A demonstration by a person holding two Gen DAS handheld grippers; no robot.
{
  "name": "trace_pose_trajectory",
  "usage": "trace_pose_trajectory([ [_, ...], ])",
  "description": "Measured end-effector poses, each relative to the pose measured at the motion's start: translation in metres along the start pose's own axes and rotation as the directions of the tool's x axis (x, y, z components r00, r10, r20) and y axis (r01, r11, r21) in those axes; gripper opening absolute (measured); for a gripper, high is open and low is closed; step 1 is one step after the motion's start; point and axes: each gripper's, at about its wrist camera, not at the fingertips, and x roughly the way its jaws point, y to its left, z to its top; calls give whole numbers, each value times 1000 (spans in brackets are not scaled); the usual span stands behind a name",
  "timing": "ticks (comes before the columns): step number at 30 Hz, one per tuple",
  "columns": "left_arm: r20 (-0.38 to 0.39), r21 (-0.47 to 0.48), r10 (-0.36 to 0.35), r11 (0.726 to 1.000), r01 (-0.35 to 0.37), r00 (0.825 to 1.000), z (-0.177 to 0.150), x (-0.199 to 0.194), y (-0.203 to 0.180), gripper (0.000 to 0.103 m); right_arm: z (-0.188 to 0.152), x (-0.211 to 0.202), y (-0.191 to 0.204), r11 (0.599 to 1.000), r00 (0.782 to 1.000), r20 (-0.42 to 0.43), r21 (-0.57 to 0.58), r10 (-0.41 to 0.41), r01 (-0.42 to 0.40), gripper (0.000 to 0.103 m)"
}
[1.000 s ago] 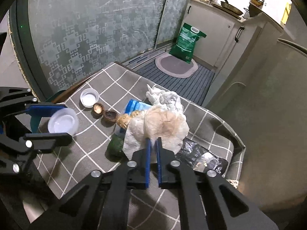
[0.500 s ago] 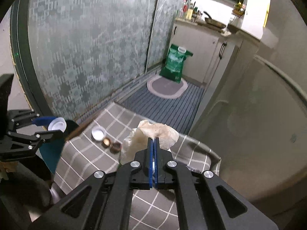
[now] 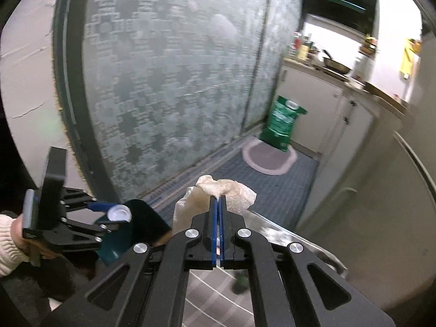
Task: Collect trash
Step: 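Carry lid and tissue to the teal bin and open both tools over it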
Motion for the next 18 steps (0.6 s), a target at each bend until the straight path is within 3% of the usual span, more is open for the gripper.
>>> trace_pose_trajectory([
  [11,-129,-51,48,997,-55,991,-36,20,56,42,11,69,83,985,983,-115,-85,141,-151,1],
  [18,-201,-56,45,997,-58,978,-53,34,72,42,-3,124,123,970,945,-262,-87,197,-226,1],
])
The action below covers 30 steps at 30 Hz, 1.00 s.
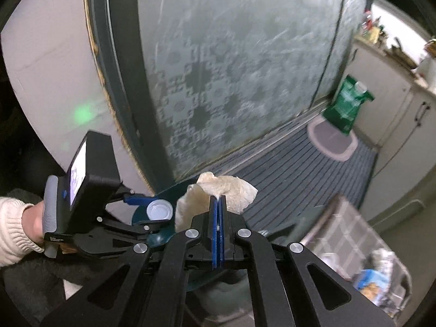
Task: Collect trash
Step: 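Carry lid and tissue to the teal bin and open both tools over it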
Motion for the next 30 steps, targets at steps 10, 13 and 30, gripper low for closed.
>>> trace_pose_trajectory([
  [10,-27,36,11,999,-10,1000,-9,3,5,55,-3,62,19,1000,986,-164,-5,13,-14,1],
  [13,-16,48,12,999,-12,1000,-10,0,7,54,-7,71,18,1000,982,-189,10,26,-24,1],
  [30,199,-6,5,1000,-4,980,6,-70,2,30,-31,104,18,998,952,-299,50,58,-45,27],
])
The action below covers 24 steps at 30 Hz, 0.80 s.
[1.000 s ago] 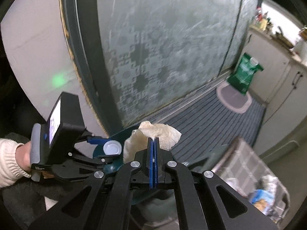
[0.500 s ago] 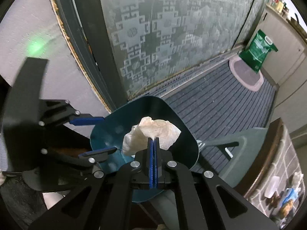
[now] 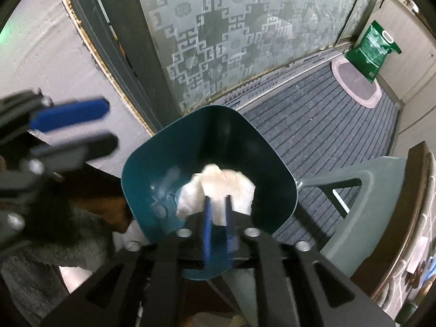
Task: Collect trash
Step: 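Carry lid and tissue to the teal bin and open both tools over it, then move both tools back over the table toward the avocado and black bag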
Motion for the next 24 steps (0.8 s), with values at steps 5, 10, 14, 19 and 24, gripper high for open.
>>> trace_pose_trajectory([
  [5,75,-12,-9,1000,10,997,10,-22,-5,30,-3,-5,-2,999,999,19,25,37,-38,30],
  [10,121,3,0,1000,0,993,20,-36,-16,30,-5,-23,-6,992,992,79,59,103,-107,30],
  [14,175,5,-28,1000,28,984,30,-49,-27,30,-7,-43,-9,991,984,142,63,108,-118,30],
  [19,214,42,-57,998,50,975,41,-53,-48,36,-19,-78,-21,991,965,246,81,87,-109,30],
  [24,205,67,-82,995,70,975,46,-46,-69,37,-36,-109,-43,990,948,315,115,41,-81,30],
])
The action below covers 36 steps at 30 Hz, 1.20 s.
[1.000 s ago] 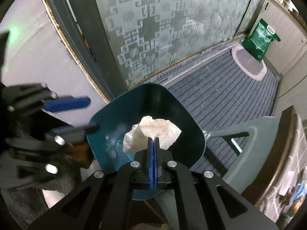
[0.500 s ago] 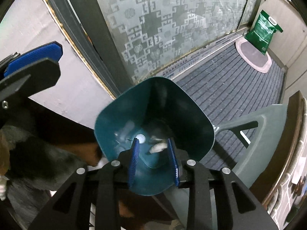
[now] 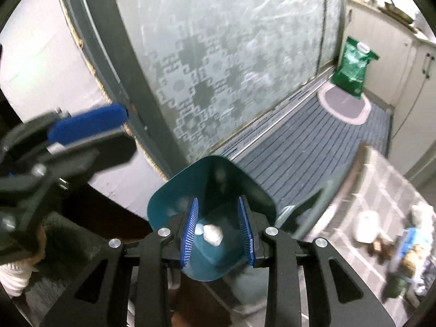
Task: Collect trash
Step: 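Move both tools back over the table toward the avocado and black bag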
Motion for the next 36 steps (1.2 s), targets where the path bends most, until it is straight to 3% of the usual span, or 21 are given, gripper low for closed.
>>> trace_pose_trajectory([
  [8,-21,24,-62,998,63,998,3,20,-40,45,-20,-48,-46,996,995,72,58,-70,66,30],
  [17,-72,57,-136,989,140,988,1,50,-89,49,-54,-104,-112,975,976,135,166,-173,150,38],
  [21,-103,58,-172,982,178,980,-1,66,-109,49,-71,-126,-136,961,964,157,208,-215,180,46],
  [25,-131,71,-190,977,201,973,-5,79,-129,54,-87,-143,-157,947,951,161,230,-264,224,49],
  [36,-193,86,-220,967,239,956,-13,121,-172,55,-126,-152,-184,929,936,127,225,-327,294,59],
])
